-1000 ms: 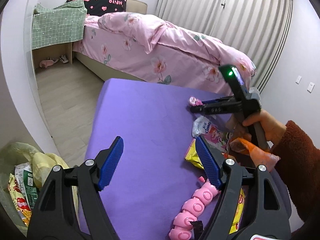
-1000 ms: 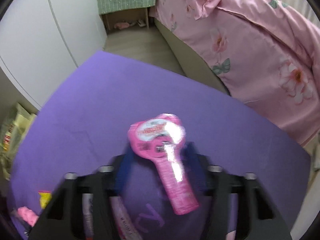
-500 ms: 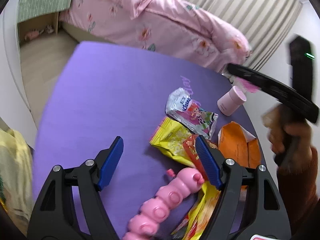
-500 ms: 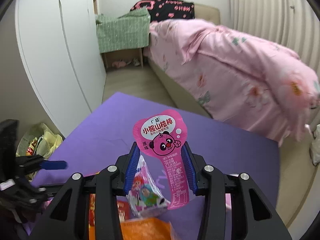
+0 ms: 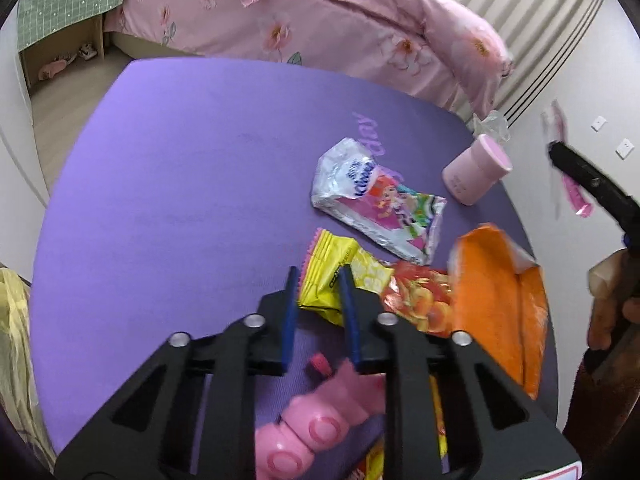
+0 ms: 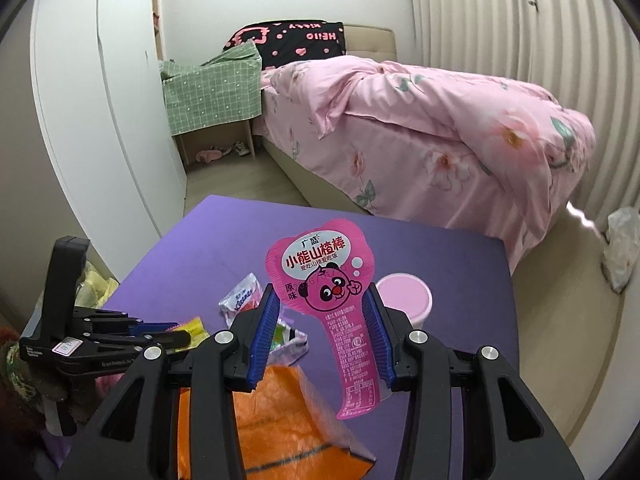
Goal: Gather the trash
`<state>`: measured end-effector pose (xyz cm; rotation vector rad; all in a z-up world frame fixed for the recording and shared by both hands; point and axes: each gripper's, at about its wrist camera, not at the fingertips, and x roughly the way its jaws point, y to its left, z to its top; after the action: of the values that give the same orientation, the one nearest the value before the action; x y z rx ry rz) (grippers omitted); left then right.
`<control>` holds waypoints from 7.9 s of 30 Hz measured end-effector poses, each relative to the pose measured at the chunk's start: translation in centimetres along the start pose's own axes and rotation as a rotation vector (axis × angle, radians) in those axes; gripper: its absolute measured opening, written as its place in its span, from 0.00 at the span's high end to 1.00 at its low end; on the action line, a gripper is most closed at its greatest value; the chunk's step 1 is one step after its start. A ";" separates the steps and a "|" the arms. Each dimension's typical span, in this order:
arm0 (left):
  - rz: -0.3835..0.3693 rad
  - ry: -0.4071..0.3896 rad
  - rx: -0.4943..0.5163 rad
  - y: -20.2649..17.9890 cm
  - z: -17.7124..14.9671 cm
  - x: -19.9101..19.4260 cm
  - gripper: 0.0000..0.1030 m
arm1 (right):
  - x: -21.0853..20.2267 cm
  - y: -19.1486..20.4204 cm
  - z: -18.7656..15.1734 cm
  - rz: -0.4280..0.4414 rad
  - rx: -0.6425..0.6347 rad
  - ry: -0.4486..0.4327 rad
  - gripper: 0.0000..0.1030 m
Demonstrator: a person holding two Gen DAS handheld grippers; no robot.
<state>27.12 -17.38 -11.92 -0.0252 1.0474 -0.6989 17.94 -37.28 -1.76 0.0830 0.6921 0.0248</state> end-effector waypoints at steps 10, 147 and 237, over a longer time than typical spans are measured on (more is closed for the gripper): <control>0.032 -0.226 0.124 -2.9 0.0 -8.5 0.91 | -2.7 1.7 -0.6 0.023 0.005 -0.038 0.61; 0.429 -0.602 -0.476 25.6 -20.6 -34.4 0.43 | 7.1 43.5 -0.9 0.517 -0.481 0.156 0.37; 0.031 -0.123 0.129 3.7 -14.6 -14.0 0.93 | -6.9 12.6 -16.4 0.332 0.164 0.235 0.41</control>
<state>13.04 -2.49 -9.77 0.0585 0.8820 -0.7262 2.17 -23.93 -8.89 0.3564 0.9083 0.3004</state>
